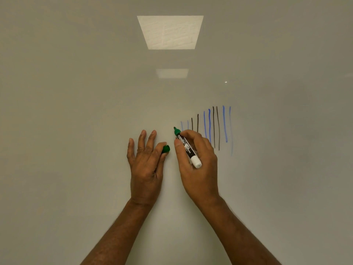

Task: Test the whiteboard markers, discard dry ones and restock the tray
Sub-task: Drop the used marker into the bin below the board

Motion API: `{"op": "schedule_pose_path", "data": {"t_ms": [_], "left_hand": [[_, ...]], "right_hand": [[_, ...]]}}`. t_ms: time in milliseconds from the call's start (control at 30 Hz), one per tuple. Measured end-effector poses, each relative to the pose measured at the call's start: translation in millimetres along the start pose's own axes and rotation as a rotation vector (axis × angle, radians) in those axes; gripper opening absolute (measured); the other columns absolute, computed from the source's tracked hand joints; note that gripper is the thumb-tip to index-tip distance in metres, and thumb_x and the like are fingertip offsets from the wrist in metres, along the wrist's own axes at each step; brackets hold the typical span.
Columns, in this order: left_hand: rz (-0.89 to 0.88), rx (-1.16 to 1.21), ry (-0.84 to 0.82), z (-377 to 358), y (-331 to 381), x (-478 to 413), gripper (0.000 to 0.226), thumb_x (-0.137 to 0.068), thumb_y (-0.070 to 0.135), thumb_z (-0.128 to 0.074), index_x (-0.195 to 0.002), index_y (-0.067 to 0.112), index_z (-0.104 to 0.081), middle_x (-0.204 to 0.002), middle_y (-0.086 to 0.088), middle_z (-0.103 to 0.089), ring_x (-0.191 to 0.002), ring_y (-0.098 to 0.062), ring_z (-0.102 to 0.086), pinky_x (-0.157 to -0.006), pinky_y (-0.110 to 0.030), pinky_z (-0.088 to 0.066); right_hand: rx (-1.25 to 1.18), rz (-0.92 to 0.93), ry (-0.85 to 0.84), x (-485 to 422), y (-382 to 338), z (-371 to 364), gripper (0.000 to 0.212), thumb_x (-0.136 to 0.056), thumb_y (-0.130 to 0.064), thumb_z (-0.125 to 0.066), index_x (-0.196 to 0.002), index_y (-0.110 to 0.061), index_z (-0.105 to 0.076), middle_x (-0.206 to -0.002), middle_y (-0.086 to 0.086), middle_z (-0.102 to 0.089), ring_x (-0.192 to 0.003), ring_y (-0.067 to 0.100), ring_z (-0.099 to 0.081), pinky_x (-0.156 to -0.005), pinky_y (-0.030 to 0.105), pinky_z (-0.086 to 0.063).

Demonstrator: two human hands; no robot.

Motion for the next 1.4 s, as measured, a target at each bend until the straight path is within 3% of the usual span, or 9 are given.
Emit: {"op": "schedule_pose_path", "data": {"t_ms": [200, 400, 500, 600, 700, 833, 1067, 1267, 1400], "left_hand": [[-0.004, -0.01, 0.012, -0.3, 0.6, 0.7, 0.034, -0.106, 0.025, -0.053, -0.125, 0.001, -0.069, -0.145, -0.019, -0.056, -0.145, -0.038, -0.043, -0.121, -0.065, -0.022], [-0.01, 0.001, 0.016, -1.4, -0.1, 2.8, 0.035, -0.106, 0.025, -0.053, -0.128, 0.001, -0.067, -0.146, -0.017, -0.055, -0.146, -0.036, -0.042, -0.121, -0.064, -0.023], [0.015, 0.038, 0.0, 0.7, 0.8, 4.0, 0.035, -0.104, 0.022, -0.055, -0.131, 0.003, -0.065, -0.148, -0.015, -0.054, -0.147, -0.035, -0.04, -0.121, -0.065, -0.023], [0.081, 0.102, -0.031, 9.6, 7.0, 6.3, 0.035, -0.102, 0.021, -0.057, -0.133, 0.005, -0.064, -0.148, -0.011, -0.055, -0.15, -0.03, -0.037, -0.122, -0.062, -0.023], [0.264, 0.207, -0.018, 29.6, 22.2, 10.4, 0.035, -0.102, 0.021, -0.06, -0.135, 0.011, -0.063, -0.145, 0.0, -0.058, -0.148, -0.017, -0.04, -0.123, -0.049, -0.03], [0.753, 0.565, 0.002, 66.6, 54.1, 11.5, 0.026, -0.102, 0.024, -0.059, -0.125, 0.02, -0.069, -0.122, 0.01, -0.073, -0.121, -0.006, -0.064, -0.104, -0.023, -0.05], [1.207, 1.104, -0.008, 96.5, 61.2, 19.1, 0.022, -0.107, 0.02, -0.048, -0.121, 0.006, -0.058, -0.11, -0.02, -0.075, -0.099, -0.032, -0.074, -0.095, -0.046, -0.055], [1.307, 1.292, -0.014, 114.6, 70.3, 29.8, 0.031, -0.107, 0.017, -0.047, -0.134, 0.011, -0.06, -0.11, -0.023, -0.073, -0.099, -0.03, -0.072, -0.088, -0.04, -0.06], [1.33, 1.246, -0.081, 122.3, 77.1, 38.9, 0.031, -0.106, 0.016, -0.048, -0.133, 0.015, -0.064, -0.11, -0.023, -0.074, -0.106, -0.032, -0.068, -0.102, -0.049, -0.051]], "right_hand": [[0.061, 0.028, 0.002, 7.0, 8.3, 3.8, 0.028, -0.093, -0.043, -0.054, -0.116, -0.029, -0.06, -0.099, -0.01, -0.063, -0.092, 0.013, -0.062, -0.08, 0.036, -0.056], [0.114, -0.018, -0.023, 45.8, 18.5, 14.9, 0.029, -0.089, -0.049, -0.053, -0.113, -0.034, -0.059, -0.098, -0.01, -0.063, -0.085, 0.014, -0.063, -0.076, 0.024, -0.053], [0.055, -0.151, -0.072, 53.2, 13.3, 21.5, 0.012, -0.092, -0.049, -0.059, -0.097, -0.039, -0.058, -0.088, -0.015, -0.065, -0.077, 0.012, -0.064, -0.07, 0.022, -0.056], [-0.182, -0.314, -0.111, 59.6, -1.2, 32.4, 0.012, -0.087, -0.037, -0.064, -0.093, -0.026, -0.064, -0.078, -0.008, -0.07, -0.075, 0.014, -0.067, -0.066, 0.017, -0.055], [-0.362, -0.384, -0.142, 67.9, -18.2, 44.6, 0.02, -0.087, -0.03, -0.062, -0.099, -0.015, -0.067, -0.08, 0.001, -0.073, -0.077, 0.018, -0.07, -0.069, 0.02, -0.056], [-0.428, -0.424, -0.265, 82.0, -30.5, 50.3, 0.024, -0.089, -0.034, -0.066, -0.108, -0.02, -0.069, -0.098, -0.001, -0.075, -0.096, 0.016, -0.07, -0.078, 0.022, -0.055], [-0.479, -0.417, -0.394, 105.5, -47.4, 51.7, 0.037, -0.093, -0.038, -0.052, -0.122, -0.019, -0.066, -0.112, -0.011, -0.072, -0.108, 0.011, -0.065, -0.079, 0.019, -0.053], [-0.53, -0.415, -0.42, 115.7, -60.0, 47.7, 0.037, -0.094, -0.038, -0.052, -0.124, -0.02, -0.065, -0.121, -0.016, -0.068, -0.114, 0.008, -0.062, -0.092, 0.023, -0.052], [-0.543, -0.425, -0.435, 122.2, -64.1, 45.3, 0.032, -0.096, -0.032, -0.049, -0.123, -0.026, -0.065, -0.122, -0.019, -0.066, -0.119, 0.006, -0.059, -0.099, 0.029, -0.05]]}}
Point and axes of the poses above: each hand's wrist, its own x-axis away from the middle knuckle, its own z-axis out of the back of the hand, y = z × x, the point moved 2 cm from there along -x, towards the middle knuckle
